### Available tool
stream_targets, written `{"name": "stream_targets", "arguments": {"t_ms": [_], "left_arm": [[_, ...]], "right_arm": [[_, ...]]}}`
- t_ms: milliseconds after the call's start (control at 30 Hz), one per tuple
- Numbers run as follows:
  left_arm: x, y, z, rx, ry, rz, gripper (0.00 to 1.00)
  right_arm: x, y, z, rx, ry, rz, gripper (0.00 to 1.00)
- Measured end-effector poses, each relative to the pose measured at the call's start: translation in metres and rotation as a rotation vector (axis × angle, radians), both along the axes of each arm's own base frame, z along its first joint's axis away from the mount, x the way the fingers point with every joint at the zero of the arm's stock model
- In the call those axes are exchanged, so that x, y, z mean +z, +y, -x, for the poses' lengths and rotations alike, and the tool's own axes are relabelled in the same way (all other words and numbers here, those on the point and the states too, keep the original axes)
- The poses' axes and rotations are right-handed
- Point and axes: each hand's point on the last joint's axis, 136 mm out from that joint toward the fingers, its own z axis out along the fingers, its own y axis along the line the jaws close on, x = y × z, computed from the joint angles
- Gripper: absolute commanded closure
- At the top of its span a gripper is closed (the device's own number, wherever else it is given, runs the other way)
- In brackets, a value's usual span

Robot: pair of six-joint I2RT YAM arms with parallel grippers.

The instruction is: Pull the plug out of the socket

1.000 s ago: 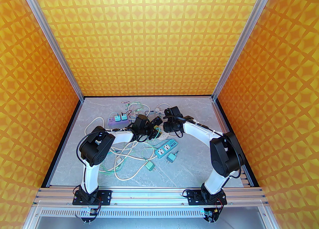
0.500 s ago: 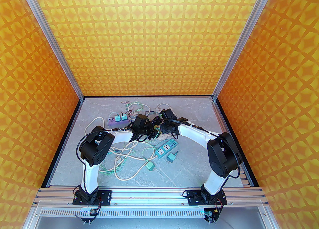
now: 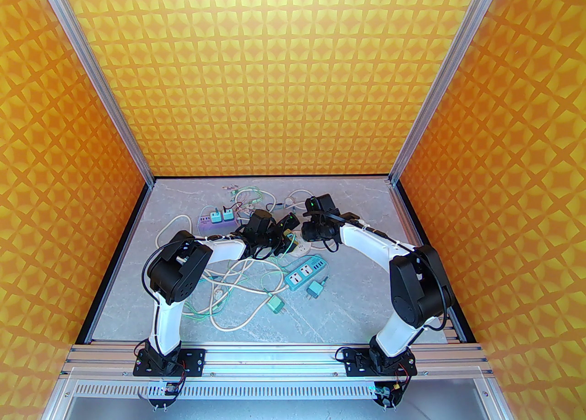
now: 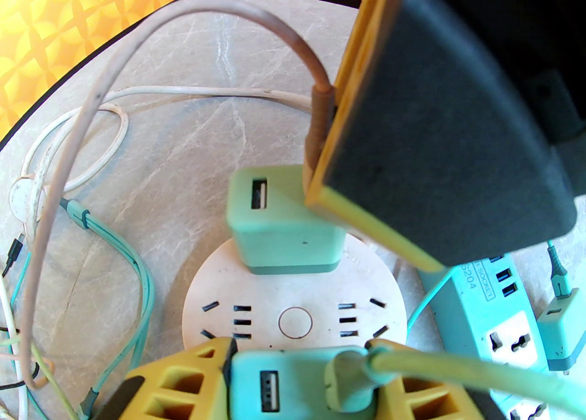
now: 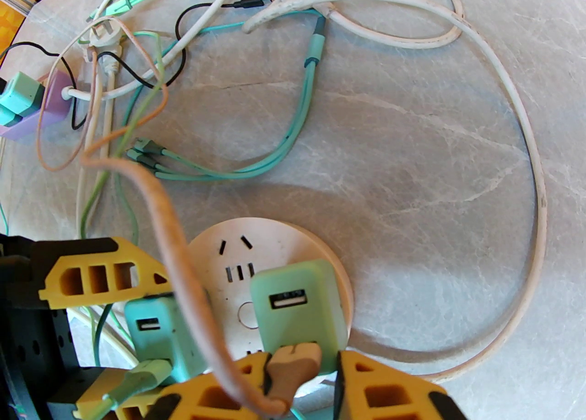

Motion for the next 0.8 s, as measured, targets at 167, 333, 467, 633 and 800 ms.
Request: {"name": "stream_targets", "arguments": {"t_ms": [167, 333, 467, 633, 800], "left_arm": [[0.000, 0.002, -0.001, 0.006, 0.011, 0.000, 0.65], [0.000, 0.003, -0.002, 0.011, 0.020, 0.003, 0.65], [0.000, 0.003, -0.002, 0.010, 0.019, 0.003, 0.65], [0.000, 0.002, -0.002, 0.007, 0.016, 0.000, 0.65], [0.000, 0.002, -0.002, 0.004, 0.011, -0.003, 0.65]], "right_arm": [[0.006, 0.024, 0.006, 0.039, -0.040, 0.027, 0.68], [0.004, 0.021, 0.005, 0.020, -0.048, 0.052, 0.61], [0.005, 0.017, 0.005, 0.011, -0.054, 0.062, 0.55], [0.006, 0.008, 0.001, 0.010, -0.049, 0.049, 0.53], [0.002, 0.008, -0.001, 0.029, -0.041, 0.035, 0.52]]}}
